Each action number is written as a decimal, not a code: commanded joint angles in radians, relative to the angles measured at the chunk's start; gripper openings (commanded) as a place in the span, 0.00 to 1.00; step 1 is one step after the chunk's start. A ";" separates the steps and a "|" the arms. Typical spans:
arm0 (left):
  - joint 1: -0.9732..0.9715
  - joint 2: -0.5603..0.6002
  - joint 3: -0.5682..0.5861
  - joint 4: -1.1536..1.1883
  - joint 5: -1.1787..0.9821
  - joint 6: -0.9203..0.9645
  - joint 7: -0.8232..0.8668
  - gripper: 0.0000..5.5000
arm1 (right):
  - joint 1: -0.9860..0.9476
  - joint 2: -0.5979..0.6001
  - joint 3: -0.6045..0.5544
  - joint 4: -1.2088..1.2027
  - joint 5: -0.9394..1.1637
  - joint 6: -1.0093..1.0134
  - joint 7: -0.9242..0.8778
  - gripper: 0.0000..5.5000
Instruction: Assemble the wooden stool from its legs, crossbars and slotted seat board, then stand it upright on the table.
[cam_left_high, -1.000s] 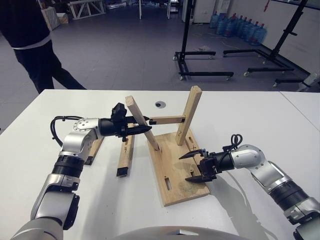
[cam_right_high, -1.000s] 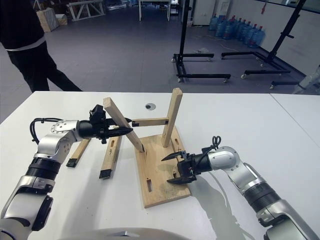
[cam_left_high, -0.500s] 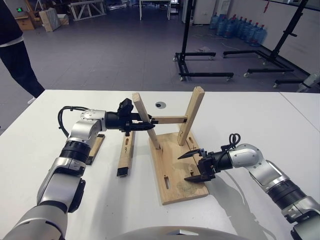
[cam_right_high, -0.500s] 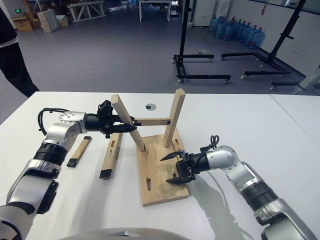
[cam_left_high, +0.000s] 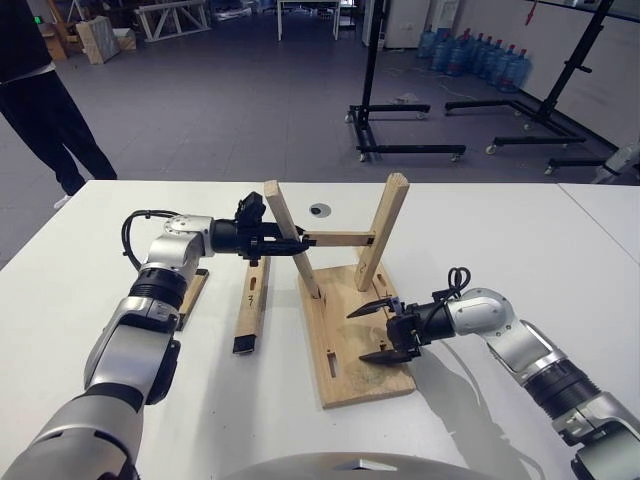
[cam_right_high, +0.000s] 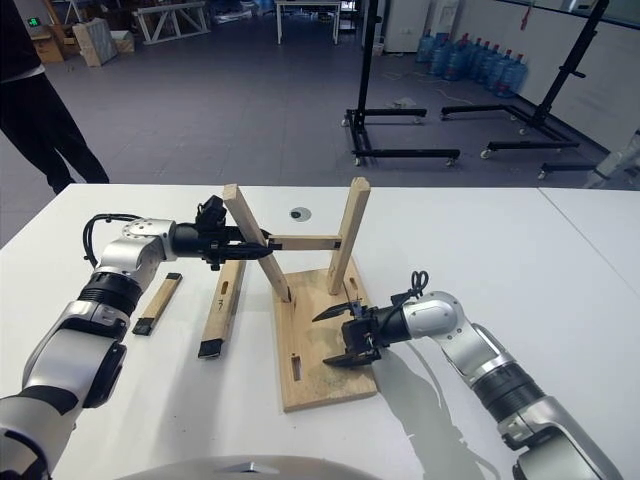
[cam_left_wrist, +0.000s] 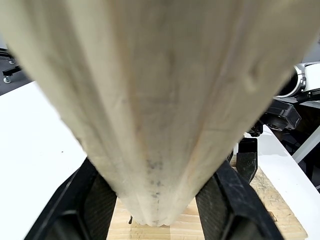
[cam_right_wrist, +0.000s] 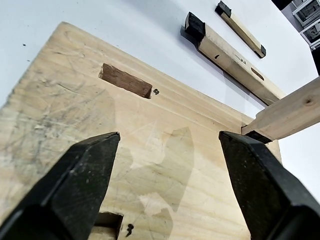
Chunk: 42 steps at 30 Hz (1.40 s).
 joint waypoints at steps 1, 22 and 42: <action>0.094 -0.024 -0.130 0.106 0.180 0.004 0.011 0.37 | 0.029 0.018 0.034 -0.002 -0.070 0.017 -0.008 0.67; -0.003 -0.094 -0.173 0.291 0.228 -0.069 0.104 0.37 | 0.022 0.042 0.058 0.034 -0.100 -0.019 -0.046 0.67; 0.070 -0.083 -0.263 0.249 0.279 -0.108 0.089 0.37 | -0.315 0.273 -0.320 -0.263 -0.015 0.280 -0.637 0.67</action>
